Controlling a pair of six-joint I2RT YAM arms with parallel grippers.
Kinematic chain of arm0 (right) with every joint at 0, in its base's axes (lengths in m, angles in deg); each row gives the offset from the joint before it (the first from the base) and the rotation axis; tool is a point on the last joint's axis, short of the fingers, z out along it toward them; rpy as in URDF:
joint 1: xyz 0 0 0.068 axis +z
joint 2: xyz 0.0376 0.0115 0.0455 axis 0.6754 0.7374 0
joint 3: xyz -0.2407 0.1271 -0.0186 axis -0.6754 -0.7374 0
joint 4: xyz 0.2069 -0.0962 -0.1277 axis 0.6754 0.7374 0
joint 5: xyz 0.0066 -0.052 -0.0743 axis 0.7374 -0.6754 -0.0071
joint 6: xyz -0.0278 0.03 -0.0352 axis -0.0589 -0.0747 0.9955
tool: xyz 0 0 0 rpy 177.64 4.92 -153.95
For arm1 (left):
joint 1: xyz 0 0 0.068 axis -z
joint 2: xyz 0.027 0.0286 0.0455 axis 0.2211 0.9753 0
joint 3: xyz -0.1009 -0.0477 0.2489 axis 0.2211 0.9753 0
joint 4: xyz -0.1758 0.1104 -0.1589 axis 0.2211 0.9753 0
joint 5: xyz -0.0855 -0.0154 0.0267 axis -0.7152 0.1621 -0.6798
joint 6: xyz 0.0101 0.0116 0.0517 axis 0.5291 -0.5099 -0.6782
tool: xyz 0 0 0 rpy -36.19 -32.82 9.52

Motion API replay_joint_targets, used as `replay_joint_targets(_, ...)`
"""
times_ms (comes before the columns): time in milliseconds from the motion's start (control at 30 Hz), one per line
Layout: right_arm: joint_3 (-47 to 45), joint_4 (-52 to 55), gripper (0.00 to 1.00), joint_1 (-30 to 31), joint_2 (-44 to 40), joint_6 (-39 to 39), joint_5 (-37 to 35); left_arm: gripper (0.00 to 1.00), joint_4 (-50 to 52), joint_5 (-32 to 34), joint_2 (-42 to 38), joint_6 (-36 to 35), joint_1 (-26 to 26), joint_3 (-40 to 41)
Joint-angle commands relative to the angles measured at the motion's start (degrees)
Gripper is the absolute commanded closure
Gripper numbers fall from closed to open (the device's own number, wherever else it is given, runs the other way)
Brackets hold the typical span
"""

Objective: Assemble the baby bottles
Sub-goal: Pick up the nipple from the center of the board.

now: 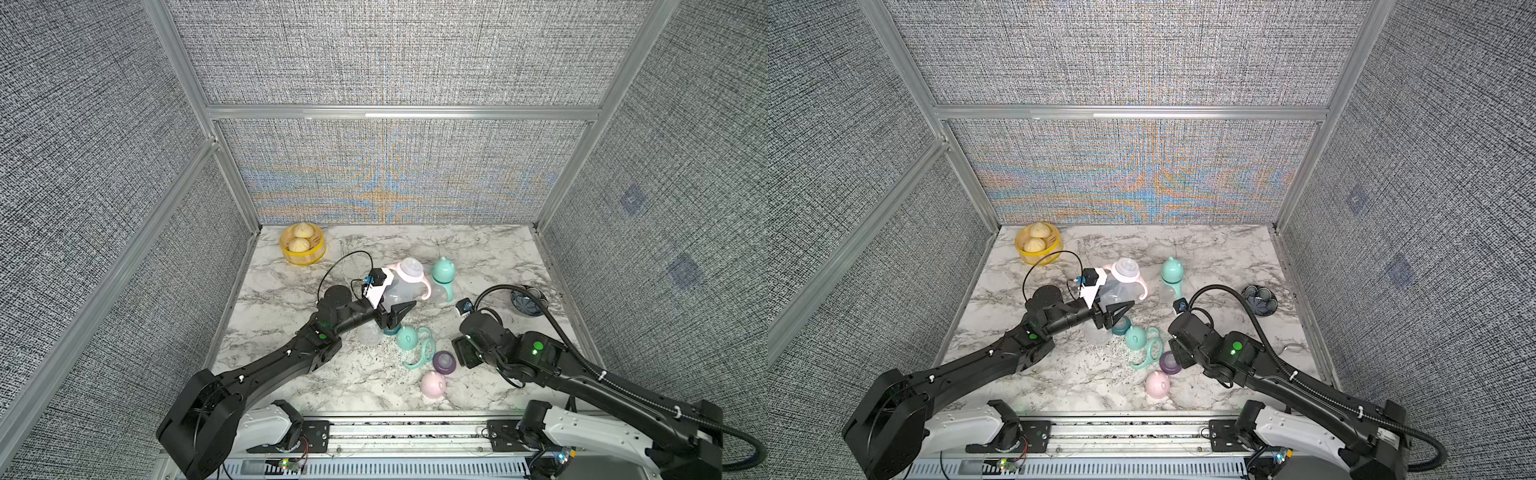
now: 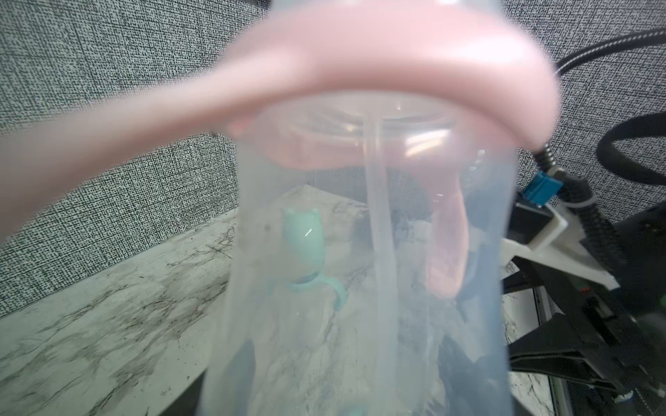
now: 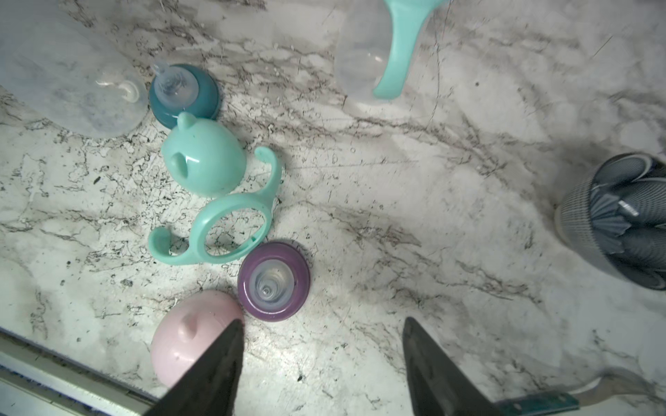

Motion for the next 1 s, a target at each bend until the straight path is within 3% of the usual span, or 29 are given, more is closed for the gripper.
replay_joint_targets(0,-1.89,-2.49,0.31,-0.91,1.39,-2.74,5.36,1.00,-0.79,-0.42,-0.23,-0.28,0.00,-0.70)
replay_joint_targets(300,-6.70,-10.40,0.21,-2.49,9.46,-4.55,12.01,1.00,0.70,-0.68,-1.05,-0.27,0.05,-0.88)
replay_joint_targets(967,-8.75,-20.65,0.21,-5.03,21.87,-5.54,13.96,1.00,1.50,-1.05,-0.43,-0.71,-0.04,-1.58)
